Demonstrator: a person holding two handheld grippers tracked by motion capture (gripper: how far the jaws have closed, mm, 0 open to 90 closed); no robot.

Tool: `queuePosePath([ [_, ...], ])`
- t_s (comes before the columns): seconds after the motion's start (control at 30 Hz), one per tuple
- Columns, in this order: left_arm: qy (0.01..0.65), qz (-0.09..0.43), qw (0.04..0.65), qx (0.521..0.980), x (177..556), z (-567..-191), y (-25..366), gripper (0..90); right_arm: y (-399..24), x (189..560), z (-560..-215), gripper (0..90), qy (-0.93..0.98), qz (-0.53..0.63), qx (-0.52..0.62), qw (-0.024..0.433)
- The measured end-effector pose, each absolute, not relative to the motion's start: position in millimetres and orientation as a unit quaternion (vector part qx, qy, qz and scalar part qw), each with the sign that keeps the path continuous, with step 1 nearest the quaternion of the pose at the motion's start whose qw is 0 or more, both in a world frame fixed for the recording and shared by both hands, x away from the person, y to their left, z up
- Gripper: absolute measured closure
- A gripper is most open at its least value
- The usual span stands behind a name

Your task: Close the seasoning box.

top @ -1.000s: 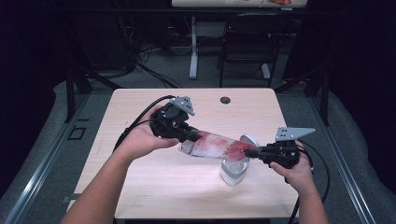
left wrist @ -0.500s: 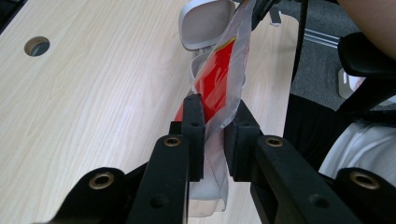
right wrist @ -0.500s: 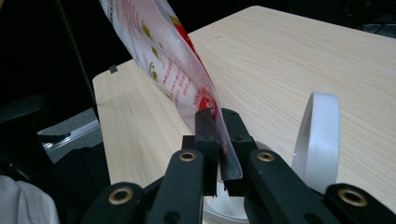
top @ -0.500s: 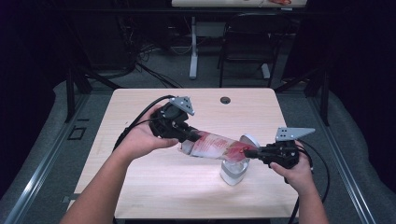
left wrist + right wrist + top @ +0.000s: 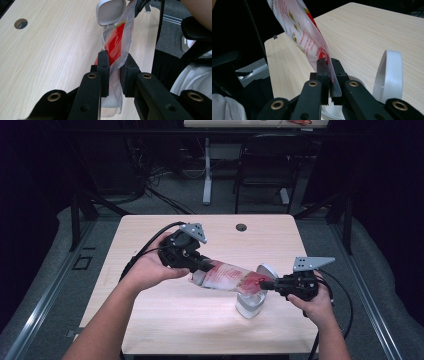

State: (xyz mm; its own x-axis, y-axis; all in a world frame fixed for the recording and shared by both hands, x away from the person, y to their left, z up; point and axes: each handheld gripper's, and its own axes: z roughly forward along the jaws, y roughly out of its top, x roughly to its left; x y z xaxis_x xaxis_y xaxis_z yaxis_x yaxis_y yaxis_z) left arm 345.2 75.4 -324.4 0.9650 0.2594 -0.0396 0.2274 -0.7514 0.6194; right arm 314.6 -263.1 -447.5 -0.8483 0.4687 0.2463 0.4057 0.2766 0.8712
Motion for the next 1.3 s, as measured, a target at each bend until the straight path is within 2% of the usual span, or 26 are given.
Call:
queuePosePath([
  [1.3, 0.130, 0.028, 0.332, 0.934, 345.3, -322.0, 75.3, 79.9, -262.7, 314.2, -446.7, 88.0, 0.801, 0.533, 0.272, 0.026],
])
